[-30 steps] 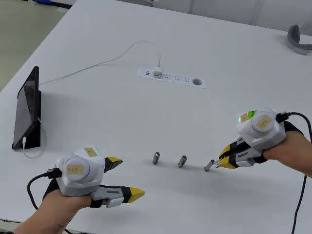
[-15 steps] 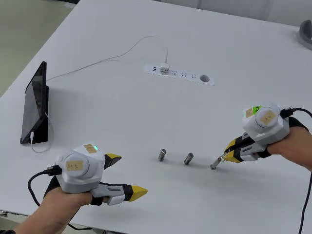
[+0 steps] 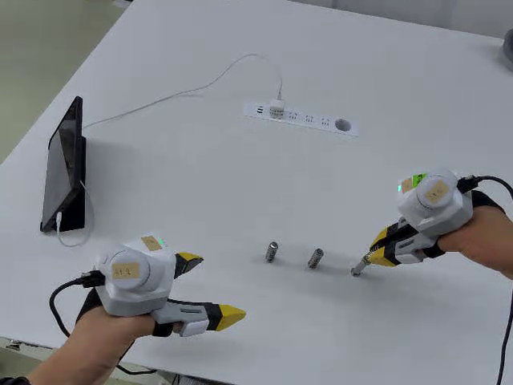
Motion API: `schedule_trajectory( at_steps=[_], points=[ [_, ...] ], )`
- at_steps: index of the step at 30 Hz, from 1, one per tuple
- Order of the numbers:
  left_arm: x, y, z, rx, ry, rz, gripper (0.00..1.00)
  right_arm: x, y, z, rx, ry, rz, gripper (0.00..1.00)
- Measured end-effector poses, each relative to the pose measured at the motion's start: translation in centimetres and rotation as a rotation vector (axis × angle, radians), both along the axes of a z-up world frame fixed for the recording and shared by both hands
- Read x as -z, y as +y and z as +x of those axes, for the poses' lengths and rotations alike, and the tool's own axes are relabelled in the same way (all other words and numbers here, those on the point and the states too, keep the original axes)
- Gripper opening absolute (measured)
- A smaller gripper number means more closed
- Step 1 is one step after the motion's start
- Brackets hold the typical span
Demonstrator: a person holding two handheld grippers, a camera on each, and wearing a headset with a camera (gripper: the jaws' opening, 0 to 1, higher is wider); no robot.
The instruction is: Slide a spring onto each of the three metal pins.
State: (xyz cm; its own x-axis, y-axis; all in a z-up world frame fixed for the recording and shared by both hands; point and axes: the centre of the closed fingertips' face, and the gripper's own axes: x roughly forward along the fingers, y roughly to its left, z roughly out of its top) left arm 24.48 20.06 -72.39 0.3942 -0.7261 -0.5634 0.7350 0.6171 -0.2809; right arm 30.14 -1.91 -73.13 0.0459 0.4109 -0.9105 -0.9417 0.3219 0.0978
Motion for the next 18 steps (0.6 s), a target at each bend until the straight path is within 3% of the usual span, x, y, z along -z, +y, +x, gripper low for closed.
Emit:
schedule_trajectory(
  at_steps=[18],
  points=[
    [0.1,0.4,0.0,-0.007,0.006,0.001,0.73,2.5,0.1,0.3,-0.027,0.003,-0.021,0.13]
  ],
)
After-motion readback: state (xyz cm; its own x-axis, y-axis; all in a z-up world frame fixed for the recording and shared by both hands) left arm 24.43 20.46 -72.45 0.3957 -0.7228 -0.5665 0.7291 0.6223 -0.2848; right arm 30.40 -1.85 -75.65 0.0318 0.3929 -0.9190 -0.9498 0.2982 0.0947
